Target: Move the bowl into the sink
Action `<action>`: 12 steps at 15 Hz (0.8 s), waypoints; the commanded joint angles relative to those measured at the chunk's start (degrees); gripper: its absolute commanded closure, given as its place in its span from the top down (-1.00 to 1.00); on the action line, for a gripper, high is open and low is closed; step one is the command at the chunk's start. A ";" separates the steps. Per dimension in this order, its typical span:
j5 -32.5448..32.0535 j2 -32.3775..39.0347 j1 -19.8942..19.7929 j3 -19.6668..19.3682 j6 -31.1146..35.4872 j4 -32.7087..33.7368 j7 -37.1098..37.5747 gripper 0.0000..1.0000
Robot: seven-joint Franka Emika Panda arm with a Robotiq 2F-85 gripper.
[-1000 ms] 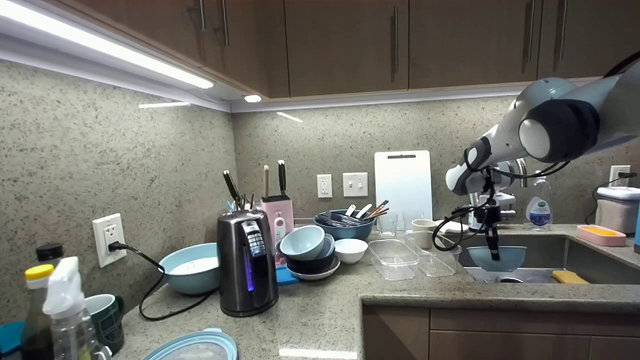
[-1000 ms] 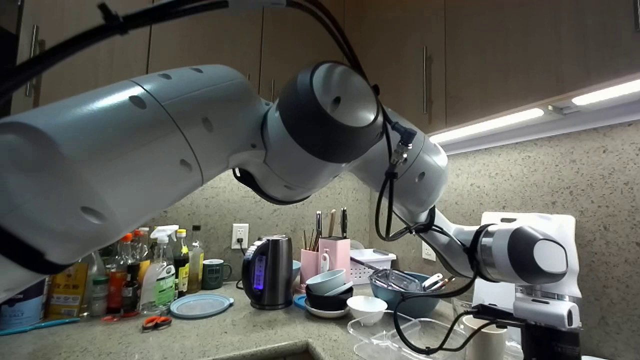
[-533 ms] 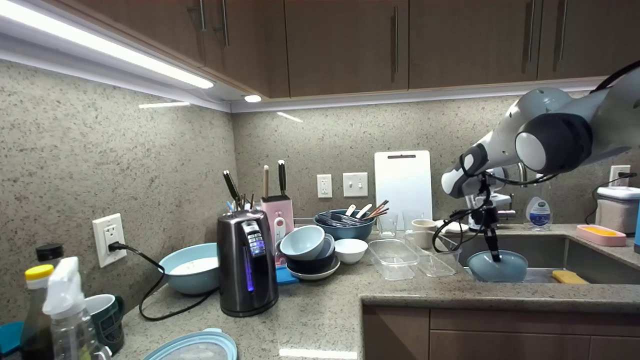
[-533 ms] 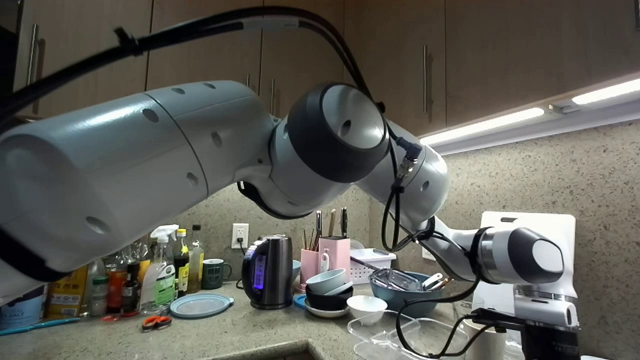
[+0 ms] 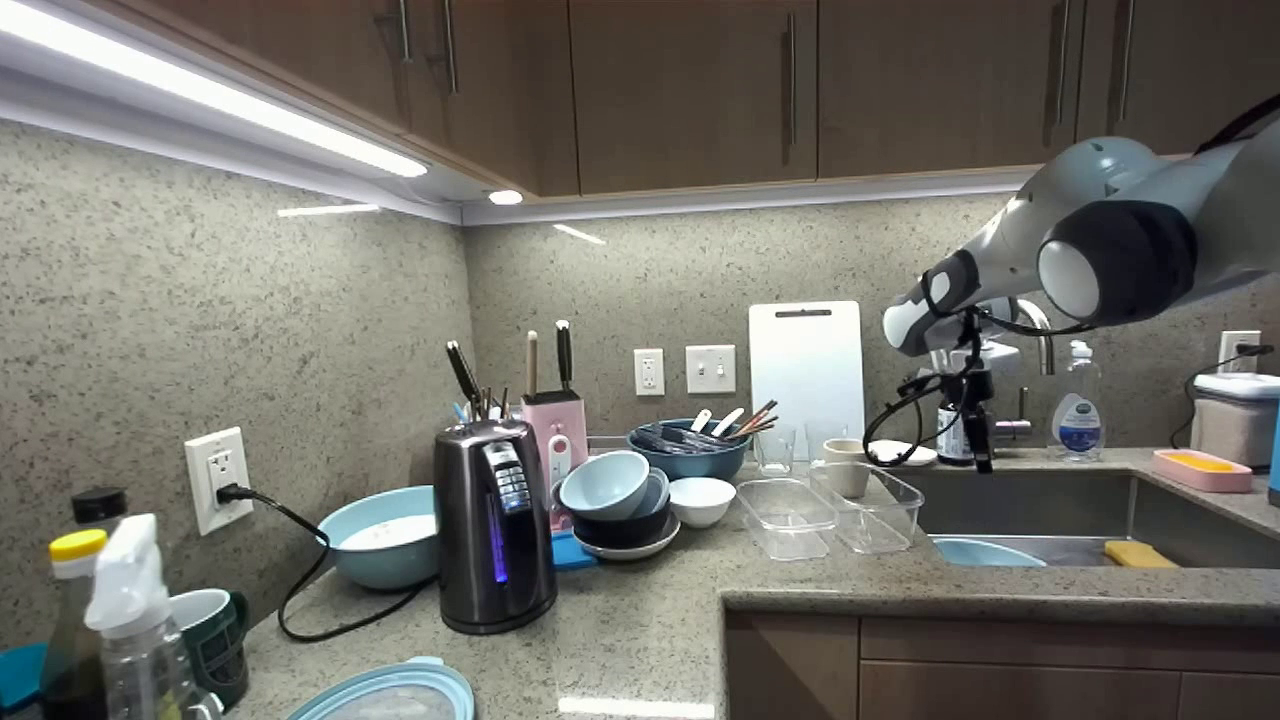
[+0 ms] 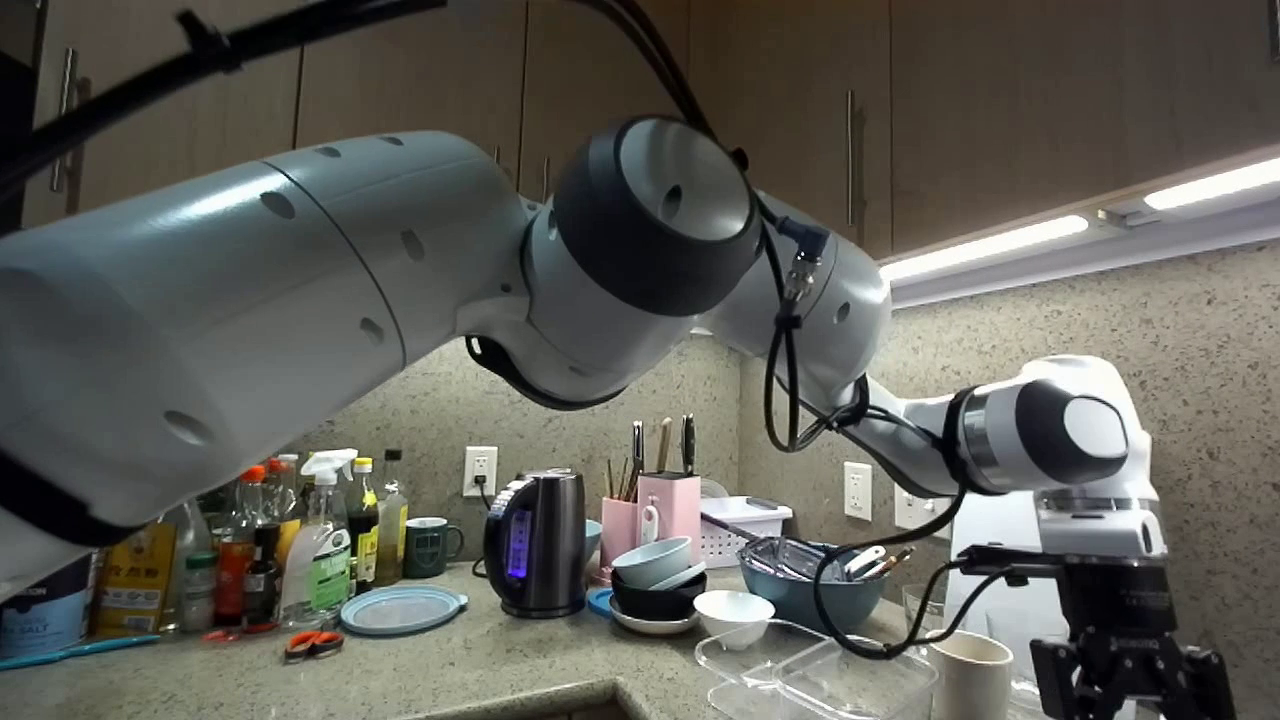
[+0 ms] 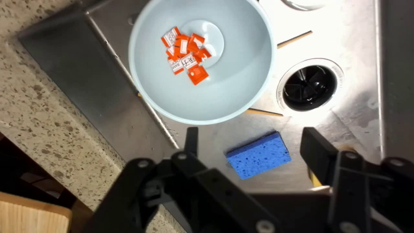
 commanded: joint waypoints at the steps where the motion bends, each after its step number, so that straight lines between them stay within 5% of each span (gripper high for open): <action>1: -0.17 -8.51 2.22 -1.31 1.28 -7.72 0.16 1.00; 12: -5.42 -34.32 13.76 -3.40 8.92 -34.15 0.66 1.00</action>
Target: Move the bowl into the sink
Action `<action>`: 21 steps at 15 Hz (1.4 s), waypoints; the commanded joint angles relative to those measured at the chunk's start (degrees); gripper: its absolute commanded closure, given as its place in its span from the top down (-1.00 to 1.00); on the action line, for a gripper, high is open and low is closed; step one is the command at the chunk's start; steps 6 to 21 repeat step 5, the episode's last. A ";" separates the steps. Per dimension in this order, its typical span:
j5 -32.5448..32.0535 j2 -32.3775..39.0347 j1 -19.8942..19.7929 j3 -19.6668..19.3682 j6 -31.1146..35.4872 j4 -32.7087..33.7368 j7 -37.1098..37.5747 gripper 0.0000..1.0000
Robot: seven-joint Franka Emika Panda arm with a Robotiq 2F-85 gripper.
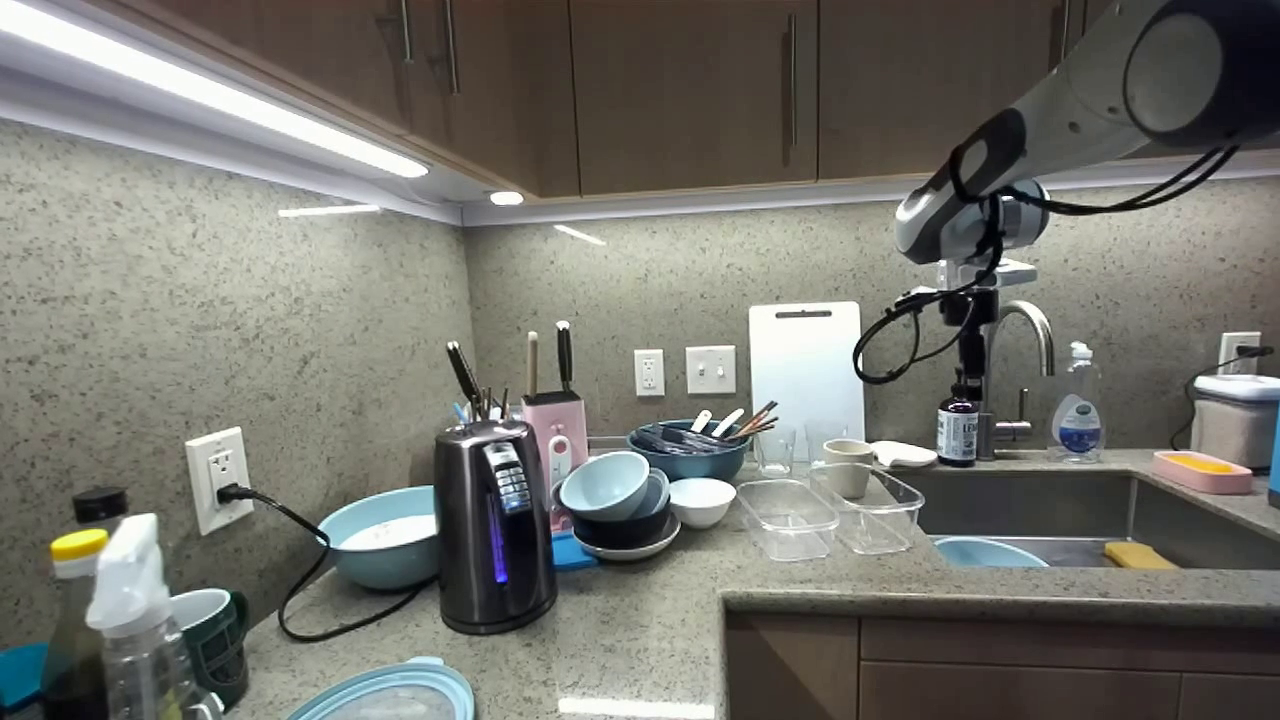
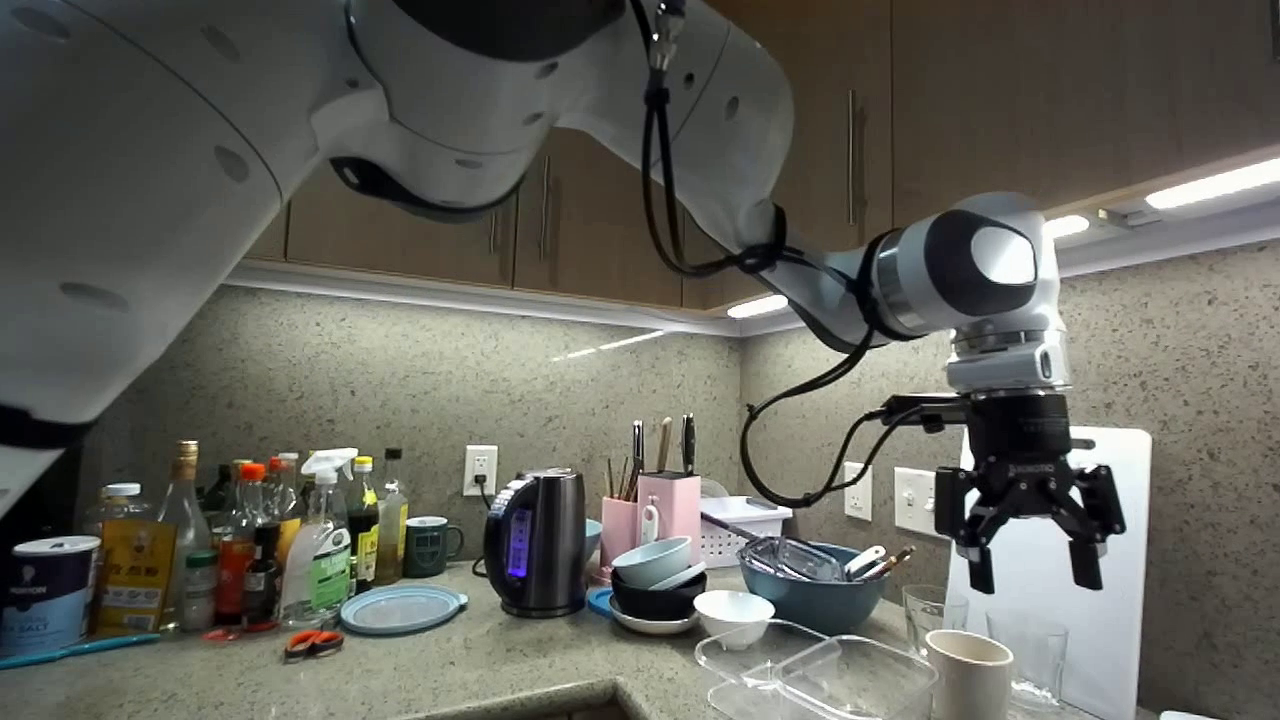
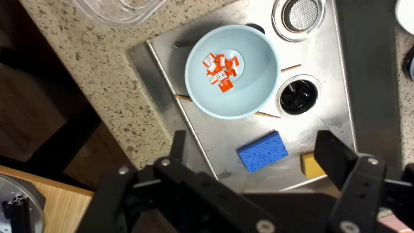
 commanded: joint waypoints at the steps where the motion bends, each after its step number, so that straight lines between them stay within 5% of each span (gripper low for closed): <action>1: -6.06 -10.48 3.19 1.96 6.73 -13.77 2.02 1.00; 2: -7.11 -12.41 3.76 2.37 9.16 -16.61 1.94 1.00; 3: -5.07 -6.28 0.96 3.35 4.32 -8.10 1.03 1.00; 5: -6.22 -9.13 1.76 4.07 6.60 -12.22 0.98 1.00; 21: -6.22 -9.13 1.76 4.07 6.60 -12.22 0.98 1.00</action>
